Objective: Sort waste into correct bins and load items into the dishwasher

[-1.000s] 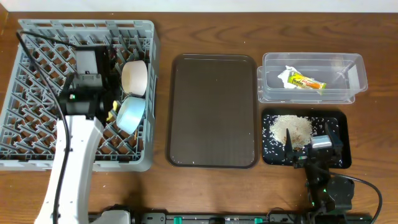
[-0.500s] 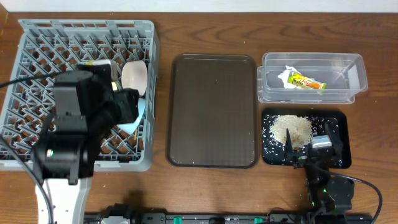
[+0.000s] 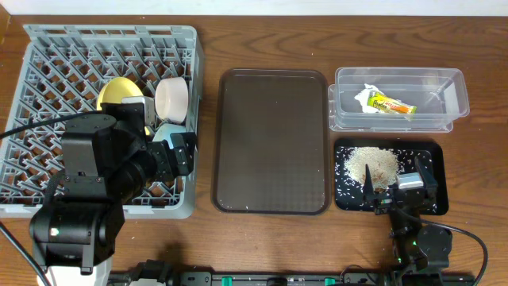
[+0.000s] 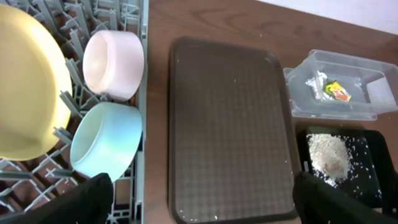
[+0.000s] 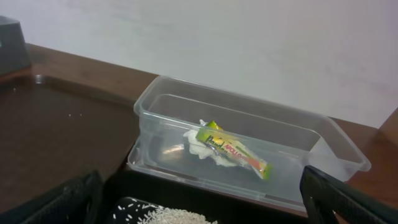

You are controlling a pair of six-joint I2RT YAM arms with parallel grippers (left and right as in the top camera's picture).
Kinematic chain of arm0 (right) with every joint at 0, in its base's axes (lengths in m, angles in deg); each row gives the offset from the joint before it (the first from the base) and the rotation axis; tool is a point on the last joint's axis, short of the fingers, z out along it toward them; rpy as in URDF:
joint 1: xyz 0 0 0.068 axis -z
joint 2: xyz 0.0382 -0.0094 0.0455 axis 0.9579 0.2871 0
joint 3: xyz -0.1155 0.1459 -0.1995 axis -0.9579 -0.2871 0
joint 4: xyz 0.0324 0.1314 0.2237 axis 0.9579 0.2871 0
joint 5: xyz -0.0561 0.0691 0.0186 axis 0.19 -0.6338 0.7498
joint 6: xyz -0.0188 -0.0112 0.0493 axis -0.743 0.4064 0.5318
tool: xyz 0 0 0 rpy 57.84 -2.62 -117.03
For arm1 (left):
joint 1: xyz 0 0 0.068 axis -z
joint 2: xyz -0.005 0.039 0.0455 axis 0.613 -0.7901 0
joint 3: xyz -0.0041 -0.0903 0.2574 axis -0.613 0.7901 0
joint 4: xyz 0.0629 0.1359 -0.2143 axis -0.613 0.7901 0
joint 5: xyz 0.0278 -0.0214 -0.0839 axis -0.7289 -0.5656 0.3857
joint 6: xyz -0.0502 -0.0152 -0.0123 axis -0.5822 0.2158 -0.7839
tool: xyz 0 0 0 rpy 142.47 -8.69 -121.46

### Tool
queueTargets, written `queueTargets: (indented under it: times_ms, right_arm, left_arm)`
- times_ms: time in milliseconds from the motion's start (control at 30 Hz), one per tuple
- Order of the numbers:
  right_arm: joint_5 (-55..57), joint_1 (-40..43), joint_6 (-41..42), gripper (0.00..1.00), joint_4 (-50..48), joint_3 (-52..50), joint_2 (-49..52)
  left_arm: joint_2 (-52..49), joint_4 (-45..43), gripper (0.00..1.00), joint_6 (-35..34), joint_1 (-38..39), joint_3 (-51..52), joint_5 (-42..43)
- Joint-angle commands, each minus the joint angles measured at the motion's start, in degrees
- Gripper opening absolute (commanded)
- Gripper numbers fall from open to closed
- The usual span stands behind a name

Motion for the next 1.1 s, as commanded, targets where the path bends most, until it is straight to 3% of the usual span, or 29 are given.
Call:
queueTargets:
  times_ms: [0, 167, 400, 500, 1067]
  right_arm:
    - [-0.22, 0.55, -0.39, 0.99, 0.2, -0.09, -0.37]
    - [-0.22, 0.55, -0.37, 0.99, 0.2, -0.09, -0.37]
    - [-0.22, 0.55, -0.37, 0.99, 0.2, -0.09, -0.37]
    - [-0.22, 0.55, -0.37, 0.99, 0.2, -0.09, -0.37]
    - [-0.22, 0.55, -0.37, 0.99, 0.17, -0.09, -0.37]
  left_arm:
    - [-0.09, -0.52, 0.93, 0.31, 0.5, 0.46, -2.25]
    - [2.43, -13.25, 0.95, 0.33, 2.91, 6.21, -8.22]
    - [13.05, -44.61, 0.96, 0.33, 4.9, 29.35, -11.15]
    - [18.91, -53.79, 0.97, 0.35, 4.9, 38.42, -11.17]
    - [49.9, -55.95, 0.99, 0.33, 4.83, 62.95, -16.44]
